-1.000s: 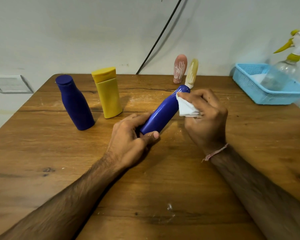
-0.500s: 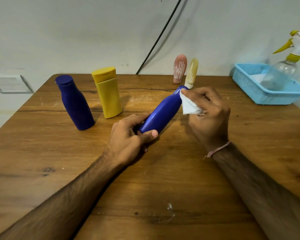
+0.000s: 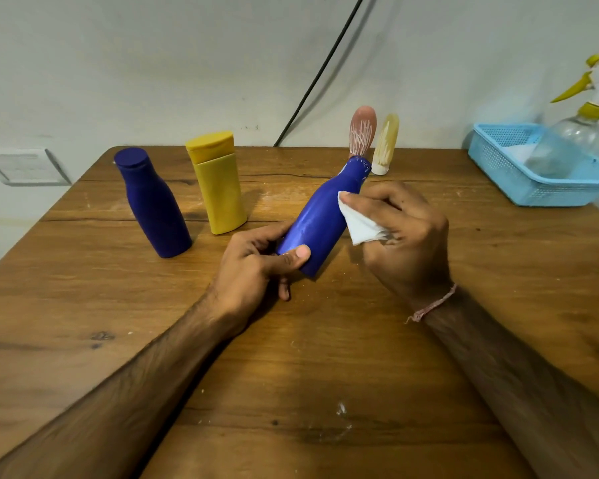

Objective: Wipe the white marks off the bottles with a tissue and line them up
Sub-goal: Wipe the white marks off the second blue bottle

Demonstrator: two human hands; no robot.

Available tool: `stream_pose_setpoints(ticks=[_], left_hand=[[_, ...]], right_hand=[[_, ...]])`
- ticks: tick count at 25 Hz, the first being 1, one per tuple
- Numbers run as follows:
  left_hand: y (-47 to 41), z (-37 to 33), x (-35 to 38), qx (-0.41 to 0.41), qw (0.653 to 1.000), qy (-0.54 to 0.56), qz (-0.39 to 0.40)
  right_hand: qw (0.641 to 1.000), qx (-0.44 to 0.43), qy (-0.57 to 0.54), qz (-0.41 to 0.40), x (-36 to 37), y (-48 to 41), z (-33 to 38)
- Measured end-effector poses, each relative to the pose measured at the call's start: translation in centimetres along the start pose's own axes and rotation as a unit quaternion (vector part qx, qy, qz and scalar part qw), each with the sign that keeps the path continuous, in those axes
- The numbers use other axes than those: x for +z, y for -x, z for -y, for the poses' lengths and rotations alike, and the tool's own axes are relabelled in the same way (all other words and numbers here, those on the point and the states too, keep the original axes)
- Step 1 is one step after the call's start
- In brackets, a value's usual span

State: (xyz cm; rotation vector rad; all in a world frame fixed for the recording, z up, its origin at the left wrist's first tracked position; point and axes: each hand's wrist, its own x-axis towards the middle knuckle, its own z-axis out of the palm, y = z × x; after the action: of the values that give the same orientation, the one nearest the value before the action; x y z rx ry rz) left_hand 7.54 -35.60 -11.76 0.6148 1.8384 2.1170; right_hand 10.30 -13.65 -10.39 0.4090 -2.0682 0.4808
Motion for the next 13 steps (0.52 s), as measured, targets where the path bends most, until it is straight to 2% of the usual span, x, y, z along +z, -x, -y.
stream_pose_setpoints(ticks=[3,7,10,13], left_hand=[[-0.1,0.0,-0.1,-0.002,1.000,0.016,0.012],[0.0,-0.3,0.1,-0.004,1.000,0.014,0.015],[0.1,-0.5,0.1,-0.007,1.000,-0.009,0.019],[0.0,-0.2,-0.1,-0.011,1.000,0.002,0.006]], right_hand=[[0.999,0.038,-0.001,-0.023,-0.1,-0.3,-0.3],[1.000,0.020,0.004,-0.016,0.0,-0.2,-0.5],[0.998,0.062,0.016,-0.020,-0.1,-0.4,-0.6],[1.000,0.015,-0.005,0.008,0.1,-0.2,0.7]])
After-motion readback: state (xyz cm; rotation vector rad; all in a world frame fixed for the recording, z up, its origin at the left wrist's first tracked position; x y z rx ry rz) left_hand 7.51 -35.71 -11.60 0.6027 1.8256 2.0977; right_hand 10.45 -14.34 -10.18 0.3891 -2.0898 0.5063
